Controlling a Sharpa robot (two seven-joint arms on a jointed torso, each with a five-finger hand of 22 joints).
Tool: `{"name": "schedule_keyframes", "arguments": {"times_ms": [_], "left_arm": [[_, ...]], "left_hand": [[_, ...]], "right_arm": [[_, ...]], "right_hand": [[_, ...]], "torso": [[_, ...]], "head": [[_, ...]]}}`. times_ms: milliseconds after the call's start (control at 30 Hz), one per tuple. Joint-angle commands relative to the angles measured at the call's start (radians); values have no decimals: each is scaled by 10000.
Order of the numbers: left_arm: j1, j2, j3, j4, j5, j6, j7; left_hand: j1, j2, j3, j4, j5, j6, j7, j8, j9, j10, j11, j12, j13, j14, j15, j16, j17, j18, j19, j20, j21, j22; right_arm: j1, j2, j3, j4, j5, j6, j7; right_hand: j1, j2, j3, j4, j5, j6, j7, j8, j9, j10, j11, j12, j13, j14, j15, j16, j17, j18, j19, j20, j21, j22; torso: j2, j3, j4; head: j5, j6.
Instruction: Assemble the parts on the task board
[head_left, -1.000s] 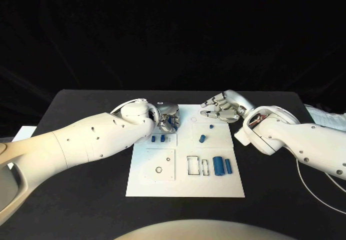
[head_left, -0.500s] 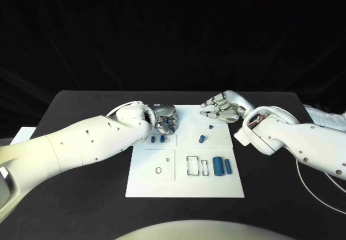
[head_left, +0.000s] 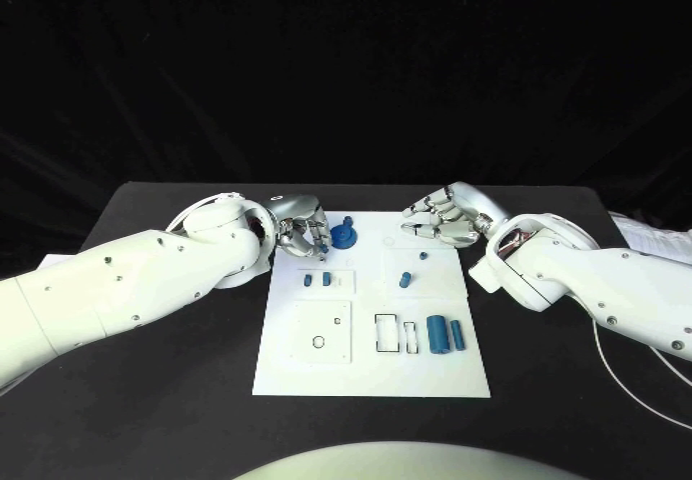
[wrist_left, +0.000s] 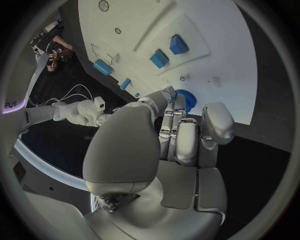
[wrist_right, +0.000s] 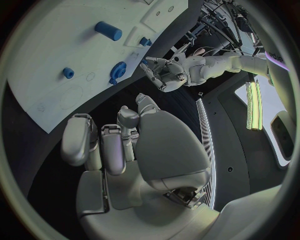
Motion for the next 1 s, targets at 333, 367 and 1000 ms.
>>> {"name": "schedule_keyframes", "arguments": {"times_ms": [333, 367, 1000], "left_arm": [[-6, -66, -36, -280, 406, 355, -264], [-7, -48, -45, -301, 387, 353, -265], [-78, 409, -203, -587, 92, 307, -235]], "left_hand": [[-145, 4, 45, -49, 36, 90, 5, -80, -25, 78, 2, -106, 1, 286, -71, -48, -31, -194, 94, -48, 32, 26], [-145, 4, 45, -49, 36, 90, 5, -80, -25, 78, 2, -106, 1, 286, -71, -48, -31, -194, 94, -48, 32, 26], [-199, 9, 56, -59, 31, 120, -2, -95, -35, 120, -5, -140, 6, 283, -73, -47, -52, -193, 88, -46, 31, 36]], "right_arm": [[-39, 39, 0, -13, -14, 106, 105], [-40, 43, 0, -14, -14, 106, 105], [-44, 90, 0, -2, -14, 119, 103]], "right_hand": [[44, 69, 20, 55, 51, -11, 26, -33, -16, -85, 16, -63, -16, 653, -40, -35, 755, 163, -100, -3, -69, -25], [44, 69, 20, 55, 51, -11, 26, -33, -16, -85, 16, -63, -16, 653, -40, -35, 755, 163, -100, -3, -69, -25], [44, 69, 20, 55, 51, -11, 26, -33, -16, -85, 16, -63, -16, 653, -40, -35, 755, 163, -100, -3, -69, -25]], "torso": [[6, -6, 7], [7, 0, 9], [1, 6, 9]], "head": [[44, -10], [45, -1], [16, -74]]}}
